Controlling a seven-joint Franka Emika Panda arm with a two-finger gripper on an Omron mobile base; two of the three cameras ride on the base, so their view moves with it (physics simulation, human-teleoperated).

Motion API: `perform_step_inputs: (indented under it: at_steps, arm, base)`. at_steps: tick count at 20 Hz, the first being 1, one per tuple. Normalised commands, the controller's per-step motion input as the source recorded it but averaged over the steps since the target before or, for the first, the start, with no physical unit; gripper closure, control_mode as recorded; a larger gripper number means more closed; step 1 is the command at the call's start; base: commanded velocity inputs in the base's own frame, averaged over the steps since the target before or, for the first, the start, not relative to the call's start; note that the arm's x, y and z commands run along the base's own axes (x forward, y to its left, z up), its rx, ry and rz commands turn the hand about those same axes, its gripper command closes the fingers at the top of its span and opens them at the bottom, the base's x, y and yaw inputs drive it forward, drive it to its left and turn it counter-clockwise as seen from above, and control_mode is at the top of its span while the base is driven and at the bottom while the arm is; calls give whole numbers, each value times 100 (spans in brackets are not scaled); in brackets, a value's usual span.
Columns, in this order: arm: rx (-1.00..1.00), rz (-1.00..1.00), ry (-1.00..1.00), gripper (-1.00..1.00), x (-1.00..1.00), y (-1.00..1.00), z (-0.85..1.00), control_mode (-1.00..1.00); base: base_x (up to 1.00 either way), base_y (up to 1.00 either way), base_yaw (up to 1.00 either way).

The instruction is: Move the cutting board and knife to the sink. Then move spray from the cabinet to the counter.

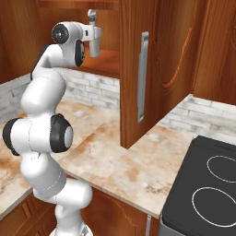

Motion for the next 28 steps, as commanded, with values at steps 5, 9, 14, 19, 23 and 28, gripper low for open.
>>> perform_step_inputs:
  at_steps: [5,9,14,19,23,28]
  arm:
    - [0,0,0,-100,22,3,-2,-100]
    - [0,0,0,-100,24,0,-1,-100]
    - [0,0,0,-100,28,2,0,-100]
    - [0,0,0,-100,20,0,0,-100]
    - [0,0,0,-100,21,0,0,-100]
    - [0,0,0,-100,21,1,0,-100]
  base:
    - [0,0,0]
    - [0,0,0]
    - [0,0,0]
    - [0,0,0]
    - [0,0,0]
    - [0,0,0]
